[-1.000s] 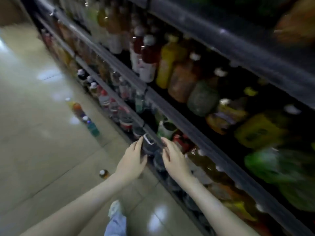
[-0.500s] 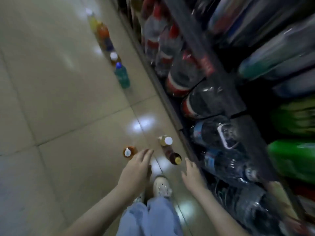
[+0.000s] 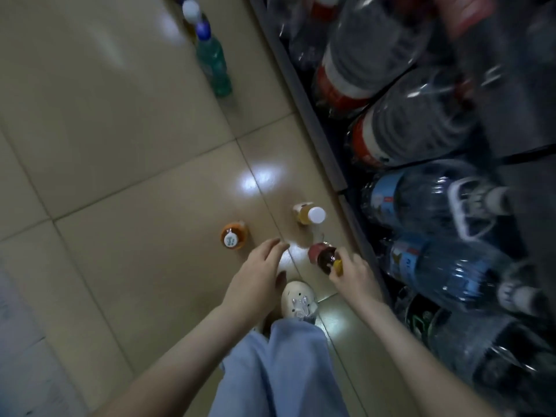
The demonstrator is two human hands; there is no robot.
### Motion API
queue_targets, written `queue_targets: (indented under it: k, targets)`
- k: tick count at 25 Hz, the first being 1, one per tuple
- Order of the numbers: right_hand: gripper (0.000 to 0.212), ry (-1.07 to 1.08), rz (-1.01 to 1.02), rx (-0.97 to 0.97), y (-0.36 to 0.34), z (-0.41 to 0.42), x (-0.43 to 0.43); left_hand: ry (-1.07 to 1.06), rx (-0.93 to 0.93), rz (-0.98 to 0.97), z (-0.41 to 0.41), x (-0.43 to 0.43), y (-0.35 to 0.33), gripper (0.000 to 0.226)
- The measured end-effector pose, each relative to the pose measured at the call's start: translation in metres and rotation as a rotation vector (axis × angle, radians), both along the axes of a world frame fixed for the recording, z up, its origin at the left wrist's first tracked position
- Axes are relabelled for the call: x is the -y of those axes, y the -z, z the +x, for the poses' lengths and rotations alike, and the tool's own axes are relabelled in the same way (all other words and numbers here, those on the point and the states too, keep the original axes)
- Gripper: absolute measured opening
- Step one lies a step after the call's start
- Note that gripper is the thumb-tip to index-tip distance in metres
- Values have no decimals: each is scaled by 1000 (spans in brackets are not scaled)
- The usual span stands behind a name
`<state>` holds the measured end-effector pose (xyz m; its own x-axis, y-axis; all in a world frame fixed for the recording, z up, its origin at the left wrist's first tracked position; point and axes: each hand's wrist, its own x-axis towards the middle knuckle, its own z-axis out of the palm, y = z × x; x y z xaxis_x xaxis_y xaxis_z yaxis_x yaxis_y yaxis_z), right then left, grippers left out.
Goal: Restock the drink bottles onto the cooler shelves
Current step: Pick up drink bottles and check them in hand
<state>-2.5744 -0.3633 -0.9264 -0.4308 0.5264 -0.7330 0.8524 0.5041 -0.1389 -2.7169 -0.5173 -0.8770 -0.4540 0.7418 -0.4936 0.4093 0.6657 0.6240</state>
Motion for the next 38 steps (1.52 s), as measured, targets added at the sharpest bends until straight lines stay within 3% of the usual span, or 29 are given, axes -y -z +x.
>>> queue_targets:
  k: [4,7,11,15,18,21,24,27,32,35,38]
  targets:
    - [33,138,1,-327,-184,7,-2,390,-61,0,-16,-30,-111,78]
    - [30,213,24,-535,-346,18,6,560,-128,51,-13,-52,-222,91]
    - [25,361,163,-797,-523,61,25,602,-50,248,21,-75,-385,66]
    - [41,785,194,-1024,-630,131,38,726,65,292,92,-96,-508,47]
    - [33,1088,29,-1201,-677,197,62,874,231,342,170,-105,-585,27]
    - [42,1190,85,-1297,-713,285,99,1032,315,372,269,-95,-640,17]
    - [46,1283,214,-1358,-735,391,149,1165,332,396,379,-68,-668,20]
    - [53,1417,381,-1361,-745,496,202,1265,232,488,497,-32,-693,27]
    - [55,1500,737,-1281,-783,643,255,1347,143,656,668,17,-744,27]
    - [47,1524,896,-1233,-799,724,284,1449,171,678,749,32,-758,40]
    - [50,1556,1013,-1228,-794,793,296,1572,237,714,815,27,-753,34]
